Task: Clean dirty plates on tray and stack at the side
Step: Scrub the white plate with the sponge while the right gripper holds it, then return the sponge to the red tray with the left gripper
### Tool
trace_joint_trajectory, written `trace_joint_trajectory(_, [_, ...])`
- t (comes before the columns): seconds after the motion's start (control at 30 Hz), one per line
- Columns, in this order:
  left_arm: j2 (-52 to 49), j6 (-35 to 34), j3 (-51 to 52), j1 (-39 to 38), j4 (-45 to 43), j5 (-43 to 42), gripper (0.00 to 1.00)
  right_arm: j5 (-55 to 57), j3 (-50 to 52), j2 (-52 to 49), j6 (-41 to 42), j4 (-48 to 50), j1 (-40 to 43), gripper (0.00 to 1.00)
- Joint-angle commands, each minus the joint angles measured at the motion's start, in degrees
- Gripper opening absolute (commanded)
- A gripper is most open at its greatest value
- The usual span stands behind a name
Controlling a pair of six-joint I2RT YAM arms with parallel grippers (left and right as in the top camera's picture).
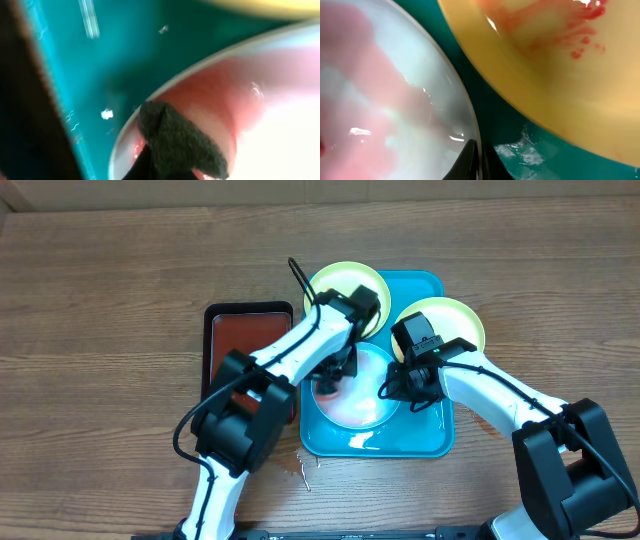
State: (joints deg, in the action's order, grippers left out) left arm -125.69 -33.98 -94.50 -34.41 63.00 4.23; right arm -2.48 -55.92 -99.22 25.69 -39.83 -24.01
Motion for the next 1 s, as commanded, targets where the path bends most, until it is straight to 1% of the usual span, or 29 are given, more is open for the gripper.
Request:
trace_joint_trajectory(0.0, [-0.22, 5.53, -0.22, 1.01, -6.05, -12.59, 0.04, 3.89, 0.63, -0.79, -0.37, -0.72, 0.5, 0.04])
trace_joint_trajectory(0.13, [-1.07, 5.55, -0.11, 0.39, -10.47, -19.61, 0.04, 3.87, 0.63, -0.79, -0.35, -0.74, 0.5, 0.04])
trace_joint_trajectory(0.27, [-3.48, 7.26, -0.11, -0.7, -13.49, -25.11, 0.04, 3.87, 0.63, -0.79, -0.37, -0.74, 0.5, 0.04])
trace_joint_trajectory(0.4, [-4.92, 9.51, -0.11, -0.85, -13.51, -31.85, 0.04, 3.89, 0.63, -0.79, -0.37, -0.74, 0.5, 0.04])
trace_joint_trajectory(0.5, [-4.5, 10.19, -0.28, -0.74, -12.61, -32.68, 0.04, 3.89, 0.63, -0.79, -0.37, -0.74, 0.5, 0.04])
trace_joint_trajectory(0.6, [-2.86, 10.88, -0.61, -0.76, -9.75, -28.55, 0.04, 3.89, 0.63, -0.79, -0.37, -0.74, 0.5, 0.04])
trace_joint_trajectory(0.73, [2.51, 9.57, -0.79, -0.44, -3.63, -15.21, 0.04, 3.89, 0.63, -0.79, -0.37, -0.74, 0.5, 0.04])
trace_joint_trajectory(0.8, [6.25, 8.04, -0.79, 0.42, -1.05, -10.8, 0.04, 3.89, 0.63, -0.79, -0.37, -0.74, 0.5, 0.04])
trace_joint_trajectory(0.97, [17.73, 5.42, -0.79, 5.01, 4.5, -6.36, 0.04, 3.89, 0.63, -0.79, -0.37, -0.85, 0.5, 0.04])
